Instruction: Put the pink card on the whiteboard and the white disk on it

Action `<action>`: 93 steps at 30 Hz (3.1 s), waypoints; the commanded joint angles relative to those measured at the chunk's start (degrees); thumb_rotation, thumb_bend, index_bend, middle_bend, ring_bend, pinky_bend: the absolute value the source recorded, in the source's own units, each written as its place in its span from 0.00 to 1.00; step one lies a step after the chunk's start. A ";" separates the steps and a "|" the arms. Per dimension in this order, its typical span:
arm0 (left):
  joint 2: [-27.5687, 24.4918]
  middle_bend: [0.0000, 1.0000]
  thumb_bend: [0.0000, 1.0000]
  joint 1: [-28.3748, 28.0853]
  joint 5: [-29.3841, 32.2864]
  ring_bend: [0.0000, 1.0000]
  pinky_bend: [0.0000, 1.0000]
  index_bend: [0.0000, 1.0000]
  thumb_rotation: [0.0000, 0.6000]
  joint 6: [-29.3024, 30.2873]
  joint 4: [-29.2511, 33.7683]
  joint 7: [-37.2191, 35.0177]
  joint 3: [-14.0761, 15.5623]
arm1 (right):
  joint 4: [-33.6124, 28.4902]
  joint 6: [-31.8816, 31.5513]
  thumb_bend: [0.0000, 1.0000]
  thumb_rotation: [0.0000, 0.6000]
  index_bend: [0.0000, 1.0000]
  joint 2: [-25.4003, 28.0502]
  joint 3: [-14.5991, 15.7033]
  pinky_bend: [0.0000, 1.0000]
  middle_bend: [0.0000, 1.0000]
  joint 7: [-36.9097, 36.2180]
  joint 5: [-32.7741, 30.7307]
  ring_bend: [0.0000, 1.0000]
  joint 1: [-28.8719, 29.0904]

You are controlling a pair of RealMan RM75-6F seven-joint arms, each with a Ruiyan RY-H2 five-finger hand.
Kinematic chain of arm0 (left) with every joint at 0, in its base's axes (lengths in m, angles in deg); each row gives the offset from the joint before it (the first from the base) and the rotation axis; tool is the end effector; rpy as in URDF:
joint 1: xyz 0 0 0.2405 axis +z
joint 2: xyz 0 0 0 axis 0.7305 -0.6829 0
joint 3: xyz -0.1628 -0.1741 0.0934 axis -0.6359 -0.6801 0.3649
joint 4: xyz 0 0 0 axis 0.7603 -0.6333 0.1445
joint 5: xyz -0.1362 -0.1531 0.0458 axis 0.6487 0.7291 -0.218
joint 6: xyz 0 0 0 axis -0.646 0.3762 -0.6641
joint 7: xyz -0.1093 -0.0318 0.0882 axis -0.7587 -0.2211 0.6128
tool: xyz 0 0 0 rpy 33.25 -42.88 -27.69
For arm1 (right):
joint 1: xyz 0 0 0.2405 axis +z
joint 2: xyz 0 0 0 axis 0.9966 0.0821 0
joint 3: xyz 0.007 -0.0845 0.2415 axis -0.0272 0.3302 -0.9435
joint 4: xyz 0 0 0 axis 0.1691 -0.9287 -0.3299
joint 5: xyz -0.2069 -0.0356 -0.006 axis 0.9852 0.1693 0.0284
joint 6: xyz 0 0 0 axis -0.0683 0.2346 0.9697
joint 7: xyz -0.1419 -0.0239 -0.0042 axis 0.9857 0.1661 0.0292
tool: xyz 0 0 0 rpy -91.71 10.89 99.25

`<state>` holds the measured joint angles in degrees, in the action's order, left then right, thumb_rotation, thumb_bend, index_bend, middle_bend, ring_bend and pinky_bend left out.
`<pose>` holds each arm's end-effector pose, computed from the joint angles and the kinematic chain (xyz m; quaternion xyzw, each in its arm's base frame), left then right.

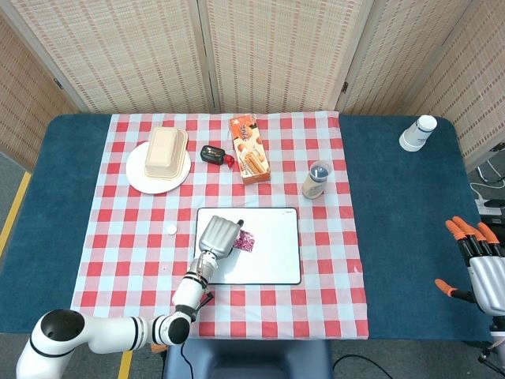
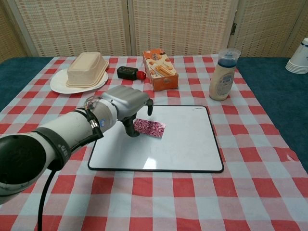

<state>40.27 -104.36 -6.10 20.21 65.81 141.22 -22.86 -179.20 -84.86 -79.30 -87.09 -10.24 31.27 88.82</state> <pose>-0.0594 0.3488 -0.1081 -0.7945 -0.2892 -0.2713 0.4599 -0.3265 -0.1728 0.1854 0.5988 -0.3892 0.3858 0.5840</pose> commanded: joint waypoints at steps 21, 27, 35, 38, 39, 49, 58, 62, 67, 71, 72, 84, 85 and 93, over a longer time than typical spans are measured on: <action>-19.09 1.00 0.25 6.52 -0.15 1.00 1.00 0.38 1.00 -4.73 7.69 -7.92 6.65 | -0.46 -0.23 0.05 1.00 0.07 -0.36 0.84 0.05 0.03 1.50 1.47 0.00 -0.11; -19.87 1.00 0.26 7.00 -2.60 1.00 1.00 0.38 1.00 -7.55 5.06 -12.97 7.10 | -0.45 -0.49 0.05 1.00 0.07 -0.34 0.61 0.05 0.03 1.47 1.13 0.00 -0.23; -18.86 1.00 0.25 6.61 -5.30 1.00 1.00 0.38 1.00 -5.86 2.83 -11.11 8.75 | -0.44 -0.05 0.05 1.00 0.07 -0.42 0.64 0.05 0.03 1.90 0.98 0.00 -0.06; -18.23 1.00 0.26 6.77 -5.18 1.00 1.00 0.39 1.00 -6.09 0.86 -10.85 9.47 | -0.47 -0.04 0.05 1.00 0.07 -0.41 0.55 0.05 0.03 1.86 0.78 0.00 -0.08; -17.98 1.00 0.26 6.81 -5.60 1.00 1.00 0.39 1.00 -5.86 0.14 -10.64 9.75 | -0.48 -0.02 0.05 1.00 0.07 -0.42 0.55 0.05 0.03 1.86 0.78 0.00 -0.07; -17.30 1.00 0.26 7.33 -6.05 1.00 1.00 0.39 1.00 -7.35 -2.60 -12.74 9.61 | -0.50 0.68 0.05 1.00 0.07 -0.69 0.56 0.05 0.03 2.51 0.48 0.00 0.20; -17.18 1.00 0.27 7.29 -6.07 1.00 1.00 0.41 1.00 -8.07 -3.19 -13.45 9.20 | -0.51 1.05 0.05 1.00 0.07 -0.66 0.50 0.05 0.03 2.56 0.16 0.00 0.33; -16.85 1.00 0.27 7.23 -5.60 1.00 1.00 0.43 1.00 -8.44 -3.90 -13.26 9.20 | -0.50 1.01 0.05 1.00 0.07 -0.58 0.39 0.05 0.03 2.38 -0.05 0.00 0.31; -16.66 1.00 0.27 7.30 -5.64 1.00 1.00 0.43 1.00 -8.64 -4.34 -13.58 9.14 | -0.40 1.31 0.05 1.00 0.07 -0.63 0.31 0.05 0.03 2.38 -0.28 0.00 0.44; -16.60 1.00 0.28 7.24 -5.66 1.00 1.00 0.43 1.00 -8.82 -4.45 -13.71 9.03 | -0.42 1.54 0.05 1.00 0.07 -0.66 0.31 0.05 0.03 2.52 -0.37 0.00 0.54; -16.56 1.00 0.29 7.24 -5.72 1.00 1.00 0.43 1.00 -8.84 -4.51 -13.72 9.04 | -0.42 1.52 0.05 1.00 0.07 -0.67 0.30 0.05 0.03 2.53 -0.37 0.00 0.55; -15.87 1.00 0.30 7.42 -6.21 1.00 1.00 0.46 1.00 -9.21 -5.83 -14.34 9.12 | -0.38 1.99 0.05 1.00 0.07 -0.81 0.09 0.05 0.03 2.79 -1.02 0.00 0.71; -15.93 1.00 0.31 7.45 -6.33 1.00 1.00 0.46 1.00 -9.13 -5.76 -14.45 9.05 | -0.40 2.05 0.05 1.00 0.07 -0.82 0.10 0.05 0.03 2.82 -1.05 0.00 0.73; -16.04 1.00 0.32 7.75 -6.79 1.00 1.00 0.49 1.00 -8.71 -5.54 -14.94 8.78 | -0.46 1.91 0.05 1.00 0.07 -0.77 0.09 0.05 0.03 2.78 -1.02 0.00 0.68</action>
<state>24.22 -96.62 -12.91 11.52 60.29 126.28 -14.08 -179.66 -82.95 -80.07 -86.99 -7.46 30.25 89.50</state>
